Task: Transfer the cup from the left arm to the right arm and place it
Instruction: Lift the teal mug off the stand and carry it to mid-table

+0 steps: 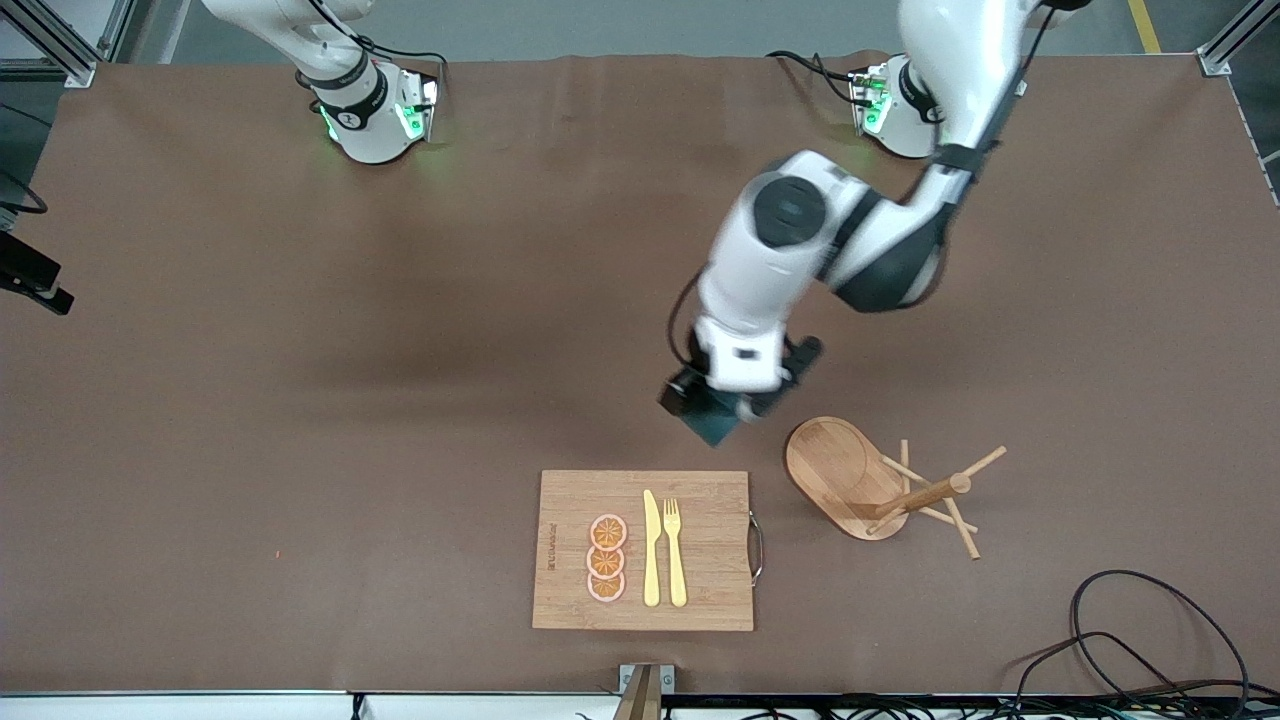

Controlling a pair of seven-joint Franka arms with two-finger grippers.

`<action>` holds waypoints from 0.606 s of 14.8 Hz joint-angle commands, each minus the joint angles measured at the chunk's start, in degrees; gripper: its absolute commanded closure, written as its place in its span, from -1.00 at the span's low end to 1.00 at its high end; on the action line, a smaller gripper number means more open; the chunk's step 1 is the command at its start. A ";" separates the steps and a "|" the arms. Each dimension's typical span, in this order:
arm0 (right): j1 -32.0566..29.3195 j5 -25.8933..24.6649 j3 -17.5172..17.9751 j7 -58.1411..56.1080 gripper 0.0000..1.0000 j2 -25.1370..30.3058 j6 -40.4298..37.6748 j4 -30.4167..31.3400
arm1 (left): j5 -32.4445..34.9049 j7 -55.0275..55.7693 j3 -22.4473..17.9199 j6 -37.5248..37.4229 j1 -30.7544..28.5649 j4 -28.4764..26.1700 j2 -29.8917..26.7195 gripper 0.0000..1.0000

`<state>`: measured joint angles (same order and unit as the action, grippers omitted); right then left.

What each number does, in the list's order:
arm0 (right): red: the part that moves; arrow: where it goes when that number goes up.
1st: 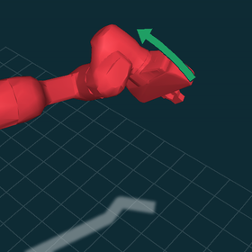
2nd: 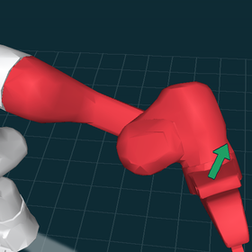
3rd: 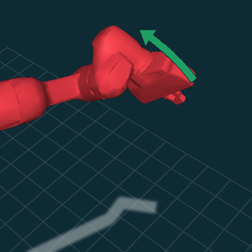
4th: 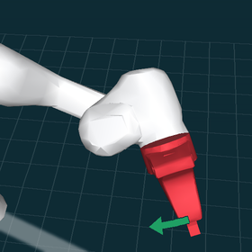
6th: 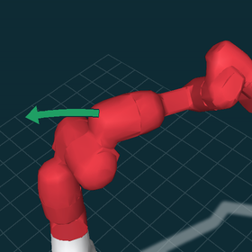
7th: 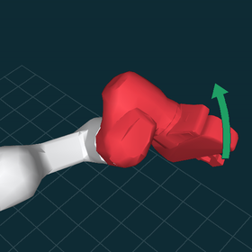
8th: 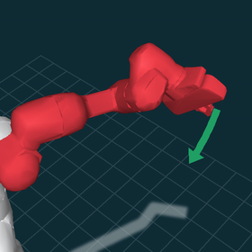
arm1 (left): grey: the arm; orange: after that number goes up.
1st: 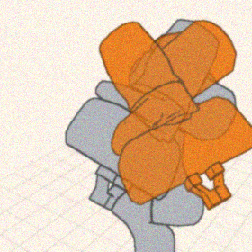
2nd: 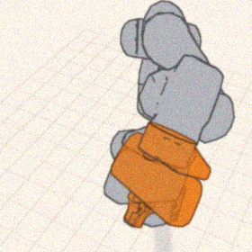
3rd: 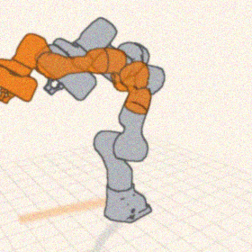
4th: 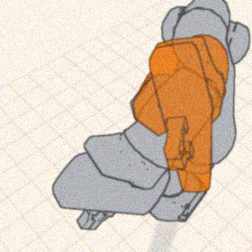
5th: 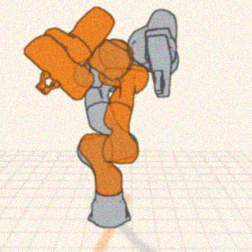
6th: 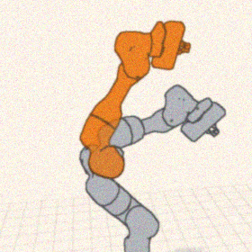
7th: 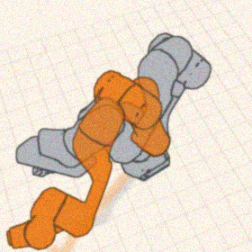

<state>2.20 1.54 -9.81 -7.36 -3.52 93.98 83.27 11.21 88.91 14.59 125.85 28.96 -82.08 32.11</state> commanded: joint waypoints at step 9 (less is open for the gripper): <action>-0.71 0.13 0.41 0.15 -1.00 -0.52 -0.46 -1.00 | 68.53 33.29 -1.40 2.91 17.88 0.87 15.87 0.08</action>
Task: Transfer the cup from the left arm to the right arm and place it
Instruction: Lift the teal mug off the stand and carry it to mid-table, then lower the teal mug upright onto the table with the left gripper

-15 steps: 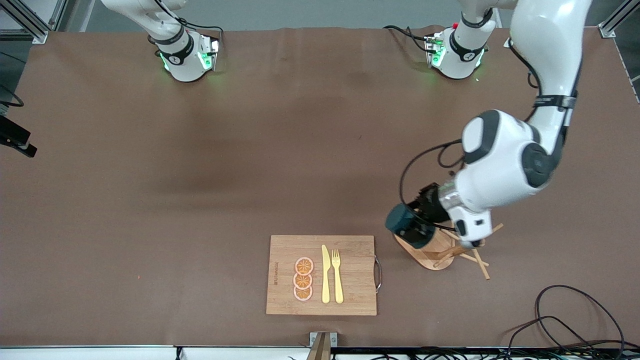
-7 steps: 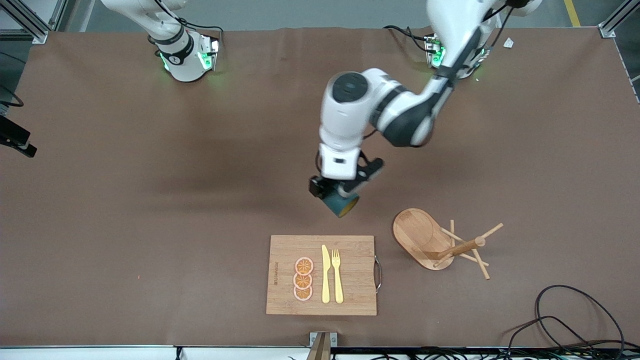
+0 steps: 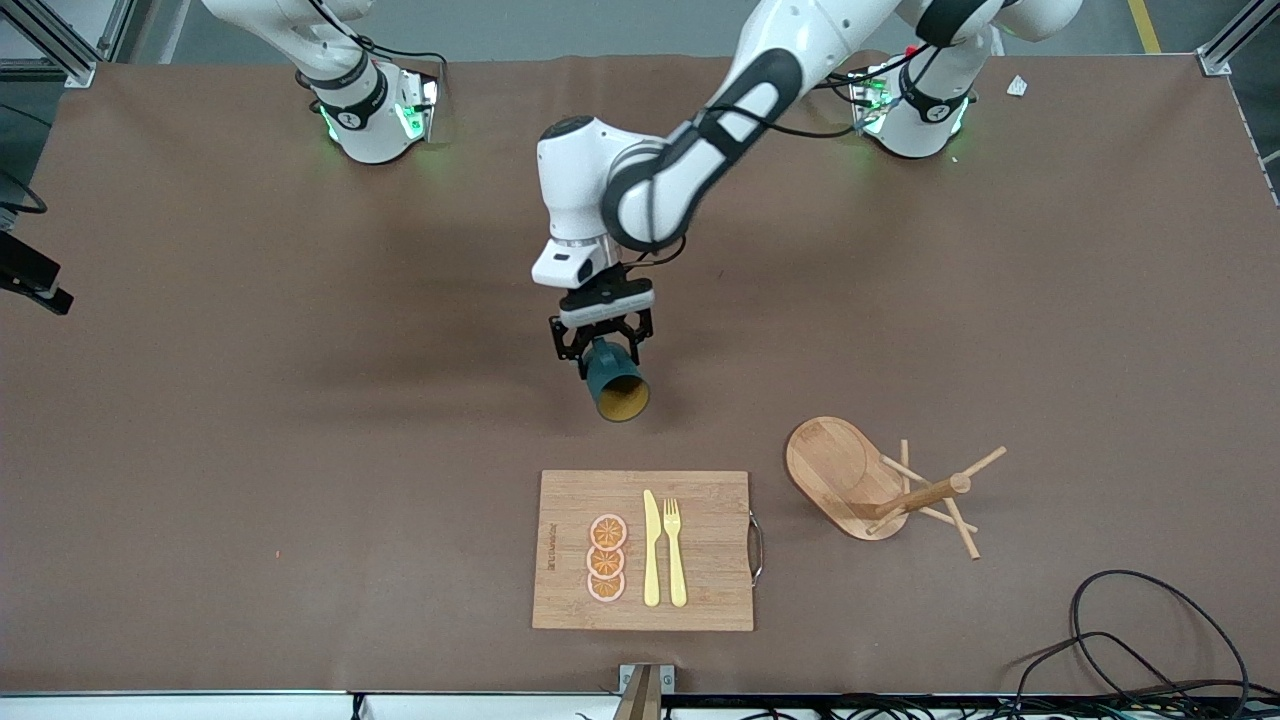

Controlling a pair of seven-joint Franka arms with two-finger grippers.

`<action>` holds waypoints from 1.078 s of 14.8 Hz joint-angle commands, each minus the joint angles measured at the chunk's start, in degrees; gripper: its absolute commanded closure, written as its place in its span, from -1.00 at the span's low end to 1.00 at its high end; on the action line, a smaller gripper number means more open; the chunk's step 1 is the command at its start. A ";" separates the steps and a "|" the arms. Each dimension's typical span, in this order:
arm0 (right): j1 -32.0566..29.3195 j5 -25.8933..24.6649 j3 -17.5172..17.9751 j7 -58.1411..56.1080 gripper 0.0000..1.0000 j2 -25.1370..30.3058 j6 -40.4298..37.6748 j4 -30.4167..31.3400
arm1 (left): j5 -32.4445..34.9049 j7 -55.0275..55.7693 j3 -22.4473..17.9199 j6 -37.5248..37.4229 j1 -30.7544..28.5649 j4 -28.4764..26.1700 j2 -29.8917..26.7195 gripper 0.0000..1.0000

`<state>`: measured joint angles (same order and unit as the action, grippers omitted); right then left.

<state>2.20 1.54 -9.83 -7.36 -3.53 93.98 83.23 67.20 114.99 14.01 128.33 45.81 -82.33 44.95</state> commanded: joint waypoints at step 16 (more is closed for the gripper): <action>-1.85 1.44 0.33 -8.55 -1.00 -1.12 -0.29 -0.88 | 40.49 33.62 0.14 -24.70 16.41 -2.14 15.96 -1.00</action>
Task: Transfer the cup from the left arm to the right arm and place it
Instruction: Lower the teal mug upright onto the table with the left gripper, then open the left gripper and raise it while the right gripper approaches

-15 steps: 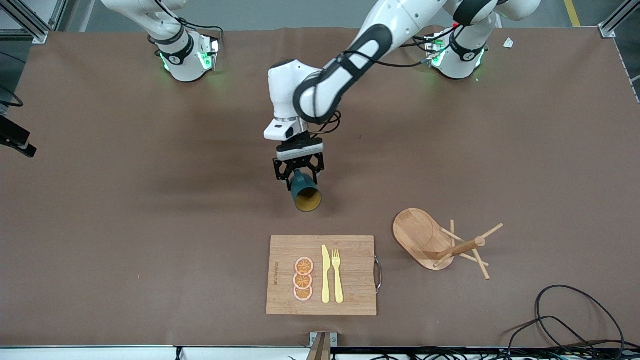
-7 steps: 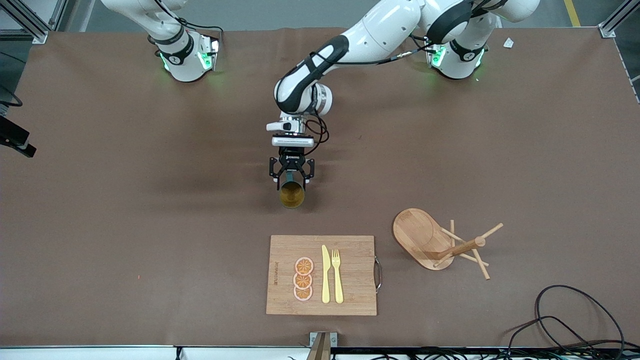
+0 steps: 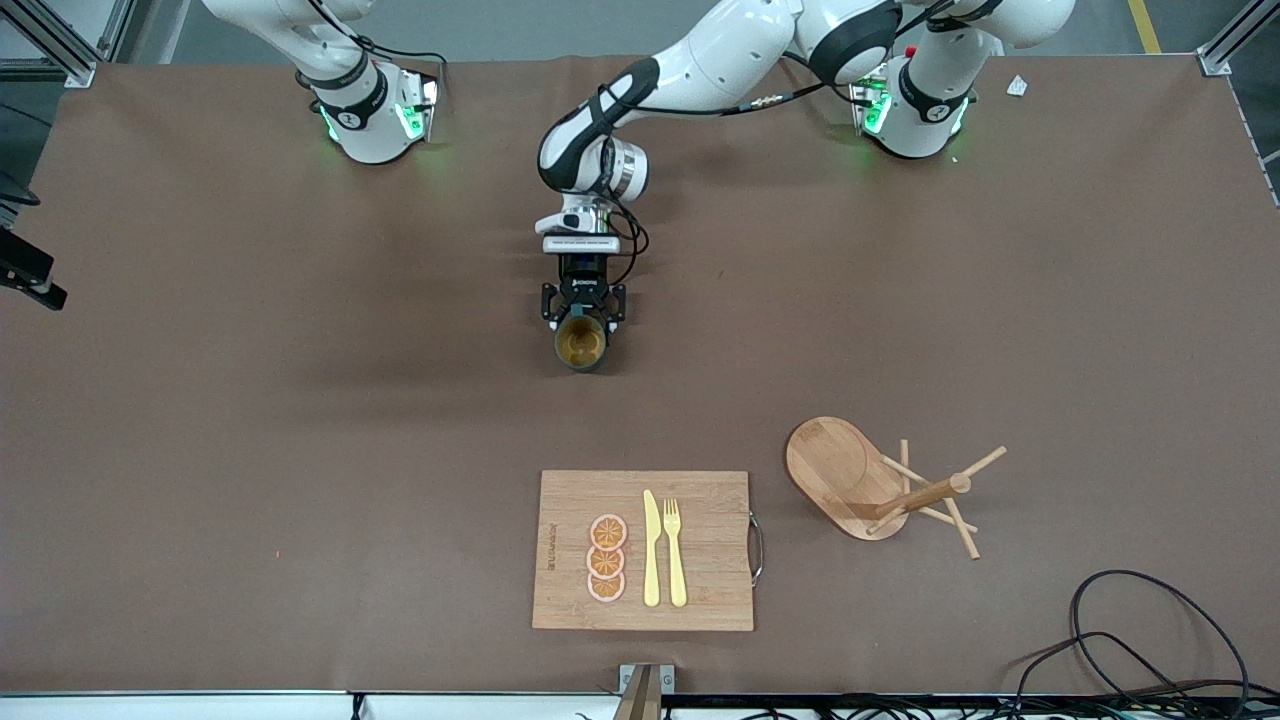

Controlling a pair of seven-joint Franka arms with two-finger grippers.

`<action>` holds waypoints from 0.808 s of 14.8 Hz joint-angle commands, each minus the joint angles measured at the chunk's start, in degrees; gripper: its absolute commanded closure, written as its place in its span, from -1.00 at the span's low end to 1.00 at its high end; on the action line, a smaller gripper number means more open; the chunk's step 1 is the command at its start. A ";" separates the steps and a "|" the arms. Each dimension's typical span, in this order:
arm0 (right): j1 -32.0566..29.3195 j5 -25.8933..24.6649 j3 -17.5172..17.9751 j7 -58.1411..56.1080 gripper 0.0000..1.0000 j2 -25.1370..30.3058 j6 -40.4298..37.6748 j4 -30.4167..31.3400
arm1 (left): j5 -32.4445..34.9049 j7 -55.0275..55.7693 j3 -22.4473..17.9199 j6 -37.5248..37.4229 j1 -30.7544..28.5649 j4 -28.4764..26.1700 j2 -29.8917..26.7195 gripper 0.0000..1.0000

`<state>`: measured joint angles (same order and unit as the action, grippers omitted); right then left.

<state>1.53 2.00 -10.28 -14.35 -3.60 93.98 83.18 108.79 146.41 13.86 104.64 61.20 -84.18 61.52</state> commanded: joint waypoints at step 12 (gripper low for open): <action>10.59 1.69 1.67 17.15 -1.00 -16.08 2.59 2.69 | -57.51 -9.97 4.69 -2.95 -1.85 1.30 -27.65 -1.00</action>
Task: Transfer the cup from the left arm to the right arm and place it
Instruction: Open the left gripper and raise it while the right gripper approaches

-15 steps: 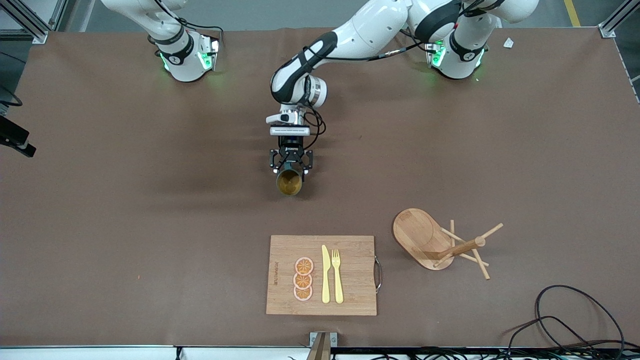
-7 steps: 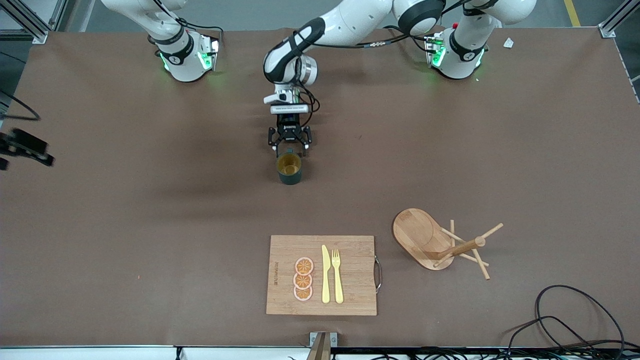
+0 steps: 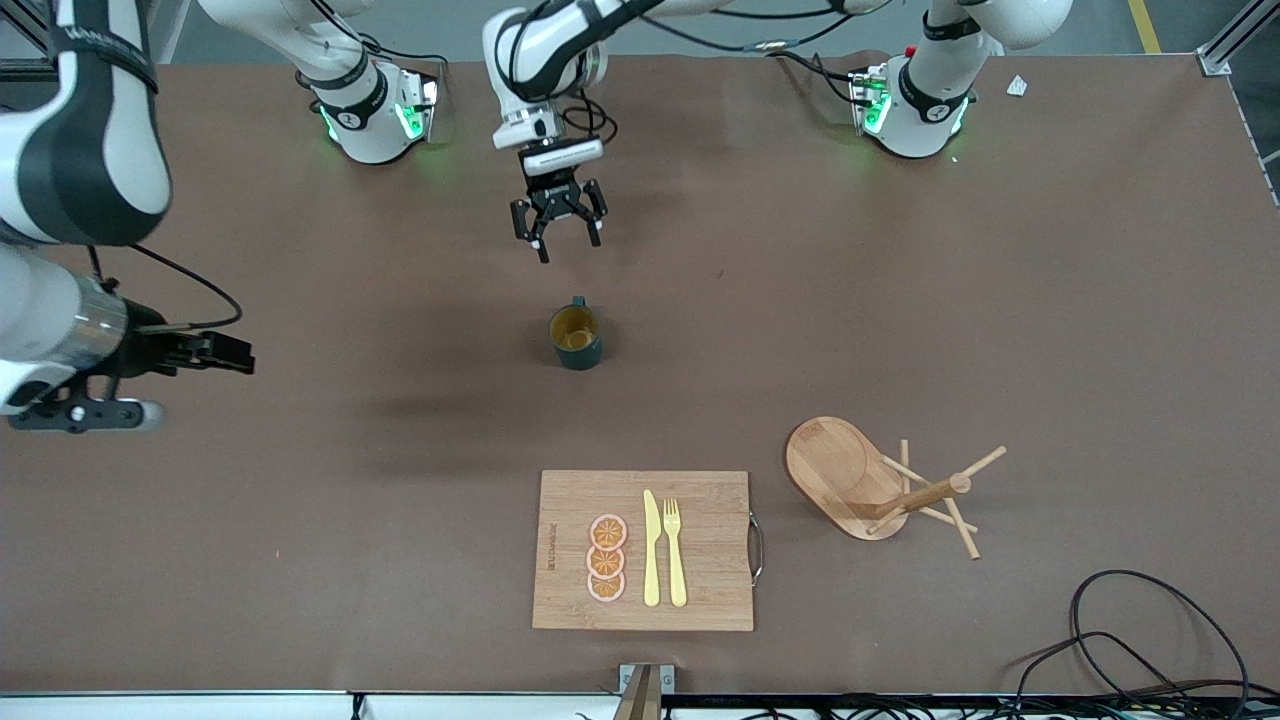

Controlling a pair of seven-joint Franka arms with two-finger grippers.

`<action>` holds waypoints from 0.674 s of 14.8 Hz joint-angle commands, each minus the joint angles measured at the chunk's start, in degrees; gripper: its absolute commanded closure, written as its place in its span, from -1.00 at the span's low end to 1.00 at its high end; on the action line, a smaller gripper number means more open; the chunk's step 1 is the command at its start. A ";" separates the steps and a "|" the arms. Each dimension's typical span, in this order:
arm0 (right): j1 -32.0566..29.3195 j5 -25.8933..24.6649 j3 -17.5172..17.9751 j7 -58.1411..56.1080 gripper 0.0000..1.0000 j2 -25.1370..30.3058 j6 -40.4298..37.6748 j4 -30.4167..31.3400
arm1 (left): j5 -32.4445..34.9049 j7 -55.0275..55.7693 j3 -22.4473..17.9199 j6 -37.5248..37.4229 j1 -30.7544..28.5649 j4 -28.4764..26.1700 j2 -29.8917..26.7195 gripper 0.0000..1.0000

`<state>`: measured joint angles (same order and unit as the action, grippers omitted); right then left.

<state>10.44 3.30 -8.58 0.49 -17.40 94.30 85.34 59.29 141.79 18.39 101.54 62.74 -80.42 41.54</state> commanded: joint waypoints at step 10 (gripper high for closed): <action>15.19 7.68 0.06 28.52 -1.00 -2.11 22.59 19.86 | -43.36 -57.63 0.33 -4.77 -38.18 -2.73 -28.17 -1.00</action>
<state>19.49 10.18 -8.18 17.37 -22.97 115.38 101.68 20.03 91.62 17.98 97.36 30.88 -81.42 15.74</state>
